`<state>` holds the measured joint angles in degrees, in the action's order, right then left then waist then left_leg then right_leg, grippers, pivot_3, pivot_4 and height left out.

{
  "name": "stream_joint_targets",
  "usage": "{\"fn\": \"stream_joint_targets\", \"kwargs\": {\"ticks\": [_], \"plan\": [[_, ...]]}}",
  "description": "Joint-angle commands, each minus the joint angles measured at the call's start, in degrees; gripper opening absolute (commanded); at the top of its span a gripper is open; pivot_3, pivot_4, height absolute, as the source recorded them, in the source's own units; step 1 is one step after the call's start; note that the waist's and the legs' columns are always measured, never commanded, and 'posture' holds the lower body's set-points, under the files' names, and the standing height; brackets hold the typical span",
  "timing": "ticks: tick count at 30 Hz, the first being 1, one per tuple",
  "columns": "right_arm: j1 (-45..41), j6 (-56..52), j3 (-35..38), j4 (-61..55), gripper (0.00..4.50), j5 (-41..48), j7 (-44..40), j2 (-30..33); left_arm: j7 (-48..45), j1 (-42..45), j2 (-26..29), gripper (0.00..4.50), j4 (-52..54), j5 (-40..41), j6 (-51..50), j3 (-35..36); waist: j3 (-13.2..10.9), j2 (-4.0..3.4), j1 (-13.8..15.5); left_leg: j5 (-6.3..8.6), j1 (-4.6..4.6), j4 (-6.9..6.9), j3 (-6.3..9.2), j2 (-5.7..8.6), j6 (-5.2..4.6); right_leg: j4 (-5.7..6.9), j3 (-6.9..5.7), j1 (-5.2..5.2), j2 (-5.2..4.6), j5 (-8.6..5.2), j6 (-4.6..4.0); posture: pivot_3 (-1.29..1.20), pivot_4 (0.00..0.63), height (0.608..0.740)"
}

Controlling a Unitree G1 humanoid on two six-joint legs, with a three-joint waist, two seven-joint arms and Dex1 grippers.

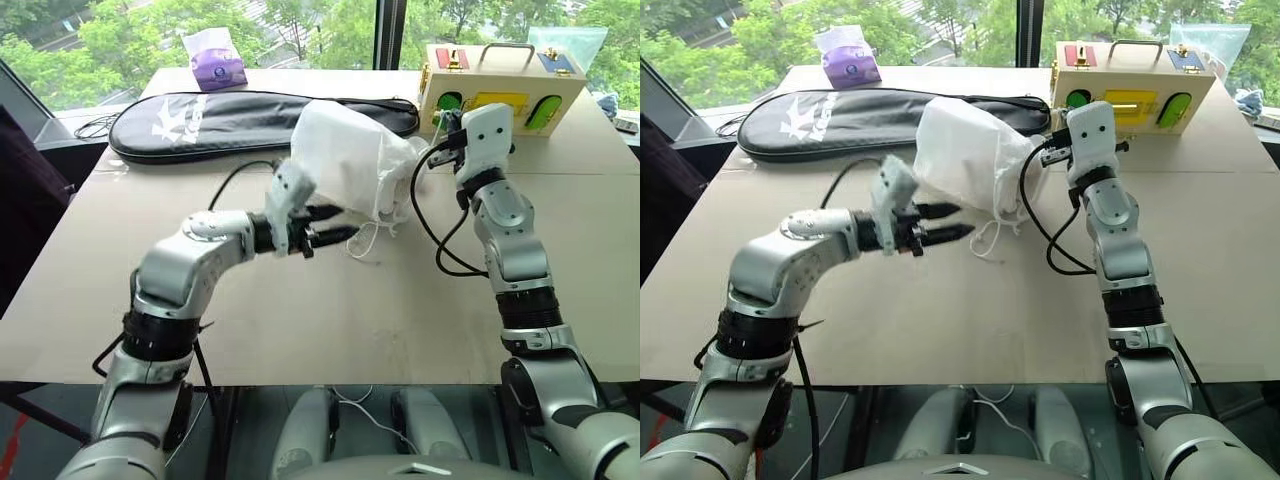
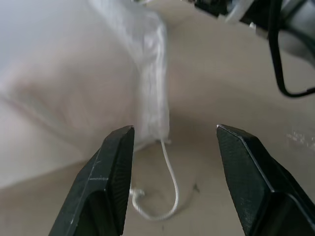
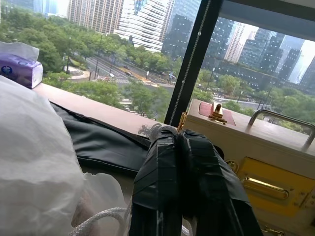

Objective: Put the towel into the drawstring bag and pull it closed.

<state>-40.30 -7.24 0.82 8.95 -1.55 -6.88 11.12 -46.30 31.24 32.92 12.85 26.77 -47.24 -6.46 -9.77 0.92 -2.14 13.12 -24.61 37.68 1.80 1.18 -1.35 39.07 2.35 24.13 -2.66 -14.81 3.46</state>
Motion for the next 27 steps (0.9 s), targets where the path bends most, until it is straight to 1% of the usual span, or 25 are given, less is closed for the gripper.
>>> {"fn": "stream_joint_targets", "kwargs": {"ticks": [1, 4, 6, 11, 15, 18, 19, 20, 23, 24, 27], "plan": [[-1.0, 0.4, 0.4, -1.9, 0.0, 0.4, 0.4, -0.5, 3.2, -1.1, -3.2, 2.69, 1.4, -3.8, 4.8, -3.4, 0.0, 0.0, 0.2, 0.0, 0.0, 0.04, 0.02, 0.02, 0.0, 0.0, -0.02, -0.04, -0.01, 0.0, 0.0, 0.0, 0.15, 0.74], [-1.0, 0.1, 0.4, -2.4, 0.0, 0.4, 0.6, -1.1, 7.0, -2.2, -7.9, 2.69, -0.1, -5.9, 7.0, -4.4, 0.0, 0.0, 0.2, 0.01, 0.01, 0.09, 0.05, 0.03, -0.01, -0.02, -0.04, -0.09, -0.02, 0.0, 0.0, 0.0, 0.15, 0.74], [-0.7, -0.4, 0.7, -2.8, 0.0, 0.8, 0.8, -1.7, 8.9, -2.9, -9.9, 2.69, -1.4, -8.2, 8.9, -5.6, 0.0, 0.0, 0.1, 0.01, 0.02, 0.09, 0.04, 0.02, -0.01, 0.01, -0.03, -0.09, -0.01, 0.0, 0.0, 0.0, 0.15, 0.74], [-0.3, -0.9, 0.8, -3.5, 0.0, 0.8, 1.1, -2.3, 12.3, -3.4, -11.8, 2.69, -6.9, -15.5, 14.7, -9.5, 0.0, -0.01, -0.2, 0.01, 0.09, 0.07, 0.03, 0.0, -0.02, 0.08, -0.01, -0.09, 0.03, 0.0, -0.01, 0.0, 0.15, 0.74], [-0.2, -0.8, 0.7, -3.5, 0.0, 0.6, 1.2, -2.4, 14.5, -4.1, -13.7, 2.69, -11.2, -19.8, 20.8, -11.1, 0.0, -0.01, -0.1, 0.02, 0.08, 0.08, 0.01, 0.02, -0.03, 0.08, -0.02, -0.09, 0.01, 0.0, 0.0, 0.0, 0.15, 0.74], [-0.1, -0.7, 0.7, -3.6, 0.0, 0.5, 1.4, -2.4, 16.4, -4.7, -15.3, 2.69, -13.9, -22.1, 24.4, -10.7, 0.0, -0.01, 0.0, 0.02, 0.07, 0.09, 0.02, 0.02, -0.03, 0.07, -0.02, -0.09, -0.01, 0.0, 0.0, 0.0, 0.15, 0.74], [0.0, -0.7, 0.7, -3.6, 0.0, 0.5, 1.4, -2.3, 16.8, -4.8, -15.6, 2.2, -14.3, -22.7, 25.4, -10.6, 0.0, -0.01, 0.0, 0.02, 0.08, 0.08, 0.02, 0.02, -0.03, 0.08, -0.02, -0.1, -0.01, 0.0, 0.0, 0.0, 0.15, 0.74], [0.1, -0.7, 0.8, -3.8, 0.0, 0.5, 1.5, -2.3, 17.1, -5.0, -16.0, 1.93, -14.5, -22.9, 26.1, -10.4, 0.0, -0.01, 0.0, 0.02, 0.08, 0.09, 0.02, 0.02, -0.04, 0.08, -0.03, -0.1, -0.01, 0.0, 0.0, 0.0, 0.15, 0.74], [0.4, -0.8, 0.8, -4.0, 0.0, 0.6, 1.5, -2.3, 19.7, -5.8, -16.8, 0.44, -14.6, -25.2, 29.7, -10.0, 0.0, -0.01, -0.1, 0.03, 0.09, 0.08, 0.02, 0.02, -0.05, 0.08, -0.02, -0.1, -0.01, 0.0, 0.0, 0.0, 0.15, 0.74], [0.5, -0.8, 0.8, -4.0, 0.0, 0.6, 1.5, -2.3, 21.3, -5.9, -16.9, 0.06, -14.9, -26.7, 31.3, -9.9, 0.0, -0.01, -0.1, 0.03, 0.08, 0.08, 0.02, 0.02, -0.05, 0.08, -0.02, -0.09, -0.01, 0.0, 0.0, 0.0, 0.15, 0.74], [0.7, -0.7, 0.7, -4.0, 0.0, 0.5, 1.6, -2.4, 26.2, -5.8, -16.4, 0.06, -15.8, -31.7, 36.7, -9.7, 0.0, -0.01, 0.0, 0.05, 0.08, 0.08, 0.02, 0.01, -0.09, 0.08, -0.02, -0.09, -0.02, 0.0, 0.0, 0.0, 0.15, 0.74]]}}
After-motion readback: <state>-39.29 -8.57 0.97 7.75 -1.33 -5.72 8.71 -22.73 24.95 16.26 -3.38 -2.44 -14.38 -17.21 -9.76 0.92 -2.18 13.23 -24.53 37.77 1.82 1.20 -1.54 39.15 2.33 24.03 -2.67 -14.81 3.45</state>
